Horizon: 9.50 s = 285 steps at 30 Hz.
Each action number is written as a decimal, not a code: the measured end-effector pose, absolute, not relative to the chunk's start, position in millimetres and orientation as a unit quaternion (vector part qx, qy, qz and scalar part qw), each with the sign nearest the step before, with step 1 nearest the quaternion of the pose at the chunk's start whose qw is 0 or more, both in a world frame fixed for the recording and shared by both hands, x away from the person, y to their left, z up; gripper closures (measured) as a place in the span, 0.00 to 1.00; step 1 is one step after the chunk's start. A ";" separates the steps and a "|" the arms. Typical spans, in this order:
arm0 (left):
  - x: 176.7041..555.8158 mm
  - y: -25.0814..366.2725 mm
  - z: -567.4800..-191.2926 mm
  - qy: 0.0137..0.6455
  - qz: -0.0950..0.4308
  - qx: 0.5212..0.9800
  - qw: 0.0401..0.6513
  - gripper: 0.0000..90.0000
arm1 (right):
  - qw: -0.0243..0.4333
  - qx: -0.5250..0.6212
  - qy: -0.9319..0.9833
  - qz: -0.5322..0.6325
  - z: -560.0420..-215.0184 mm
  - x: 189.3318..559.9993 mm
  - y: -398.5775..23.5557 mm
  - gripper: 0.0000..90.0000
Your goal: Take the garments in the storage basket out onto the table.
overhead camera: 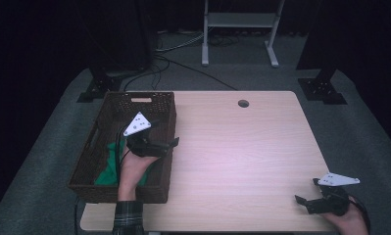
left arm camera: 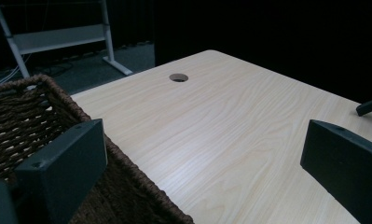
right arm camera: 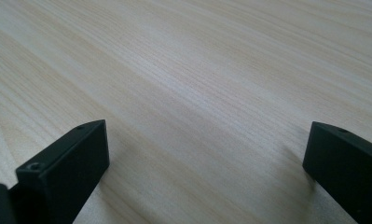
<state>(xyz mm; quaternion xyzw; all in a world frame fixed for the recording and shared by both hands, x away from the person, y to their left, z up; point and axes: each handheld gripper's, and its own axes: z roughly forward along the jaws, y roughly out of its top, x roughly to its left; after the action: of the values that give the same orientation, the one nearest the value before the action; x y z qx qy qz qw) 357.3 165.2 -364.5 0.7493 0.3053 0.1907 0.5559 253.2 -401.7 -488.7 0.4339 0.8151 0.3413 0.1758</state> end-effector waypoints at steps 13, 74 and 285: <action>356.3 171.4 -364.0 0.307 0.193 0.750 0.553 0.00 | 0.176 0.433 0.815 0.341 -488.7 253.3 -401.7 0.00; 353.0 212.9 -366.5 0.332 0.212 0.741 0.544 0.00 | 0.176 0.433 0.816 0.341 -488.7 253.3 -401.7 0.00; 388.1 223.4 -439.0 0.468 0.100 0.864 0.157 0.00 | 0.175 0.434 0.815 0.342 -488.8 252.2 -401.1 0.00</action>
<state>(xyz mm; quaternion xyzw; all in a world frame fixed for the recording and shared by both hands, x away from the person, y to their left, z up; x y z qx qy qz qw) 388.1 223.4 -439.0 0.8639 0.4681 0.0999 0.1569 252.2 -401.1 -488.8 0.4339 0.8151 0.3416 0.1750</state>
